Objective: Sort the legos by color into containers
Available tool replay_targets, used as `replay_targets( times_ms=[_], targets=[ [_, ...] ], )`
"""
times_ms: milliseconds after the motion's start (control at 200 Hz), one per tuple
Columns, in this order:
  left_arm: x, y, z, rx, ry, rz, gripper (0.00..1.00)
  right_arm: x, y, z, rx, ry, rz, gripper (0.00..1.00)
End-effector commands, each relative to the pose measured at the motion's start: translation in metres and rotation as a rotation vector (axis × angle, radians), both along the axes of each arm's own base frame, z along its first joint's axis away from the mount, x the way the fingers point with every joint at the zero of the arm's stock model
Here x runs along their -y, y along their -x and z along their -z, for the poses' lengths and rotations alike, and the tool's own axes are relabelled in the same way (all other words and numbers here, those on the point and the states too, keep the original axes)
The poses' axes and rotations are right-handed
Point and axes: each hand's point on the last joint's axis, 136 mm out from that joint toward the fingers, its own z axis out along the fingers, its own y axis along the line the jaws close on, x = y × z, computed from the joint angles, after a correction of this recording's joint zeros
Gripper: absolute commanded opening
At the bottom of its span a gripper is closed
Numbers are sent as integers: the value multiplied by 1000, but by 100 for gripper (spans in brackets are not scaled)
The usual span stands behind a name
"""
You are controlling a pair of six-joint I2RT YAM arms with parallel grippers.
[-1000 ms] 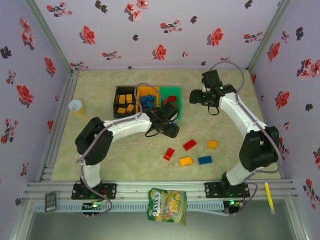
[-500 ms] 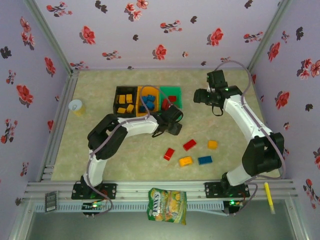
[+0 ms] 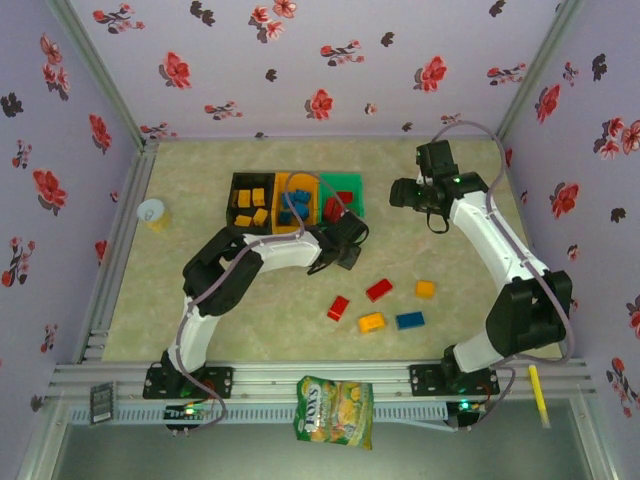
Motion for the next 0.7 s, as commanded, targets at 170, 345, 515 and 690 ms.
replay_targets(
  times_ms=[170,345,515,690],
  targets=[
    [1,-2,-27,38,5,1,33,10,9,1,-8,34,11,77],
    [-10,4,-78,47,21,-19,32,8,7,5,-10,24,13,77],
    [-29,10,-119,51,14,-35,31,5,4,7,-11,10,8,76],
    [-61,-4,-147,93,-9,-99,30,4,6,7,-9,-3,6,76]
  ],
)
